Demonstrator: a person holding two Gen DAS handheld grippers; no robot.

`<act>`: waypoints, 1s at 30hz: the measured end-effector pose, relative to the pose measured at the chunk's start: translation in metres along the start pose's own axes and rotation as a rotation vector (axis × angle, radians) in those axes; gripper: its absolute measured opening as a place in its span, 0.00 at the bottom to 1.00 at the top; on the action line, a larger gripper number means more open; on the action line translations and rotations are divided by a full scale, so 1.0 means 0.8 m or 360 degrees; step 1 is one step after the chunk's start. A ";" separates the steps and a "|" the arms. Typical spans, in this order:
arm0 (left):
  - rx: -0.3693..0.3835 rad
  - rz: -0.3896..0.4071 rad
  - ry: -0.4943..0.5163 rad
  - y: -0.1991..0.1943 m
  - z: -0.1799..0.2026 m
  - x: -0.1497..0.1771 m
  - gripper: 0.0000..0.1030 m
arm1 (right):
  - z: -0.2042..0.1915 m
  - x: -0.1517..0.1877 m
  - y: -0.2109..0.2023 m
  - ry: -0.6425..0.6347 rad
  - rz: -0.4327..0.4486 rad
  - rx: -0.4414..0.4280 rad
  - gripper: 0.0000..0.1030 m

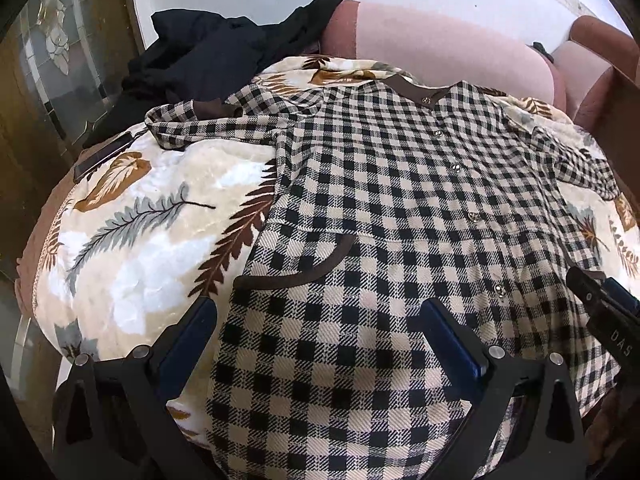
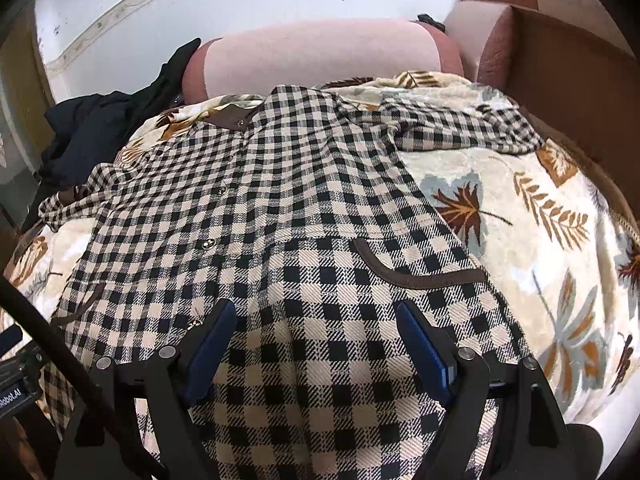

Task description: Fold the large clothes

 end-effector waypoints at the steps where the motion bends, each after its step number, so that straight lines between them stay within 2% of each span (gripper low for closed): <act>1: 0.0000 0.0007 -0.0004 -0.001 -0.001 0.001 0.99 | -0.001 -0.001 -0.002 -0.0007 0.0007 0.0004 0.84; 30: 0.0061 0.0068 -0.0059 -0.015 -0.015 0.001 0.99 | -0.002 0.006 -0.015 -0.0030 0.0043 0.0067 0.84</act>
Point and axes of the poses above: each gripper's, at about its wrist camera, not at the fingertips, and y roughly the way its jaws point, z to its right, x to its underside, the point moved 5 cm from there along y, roughly the way its jaws point, and after that the axes turned 4 degrees about z, right-handed, at the moved point
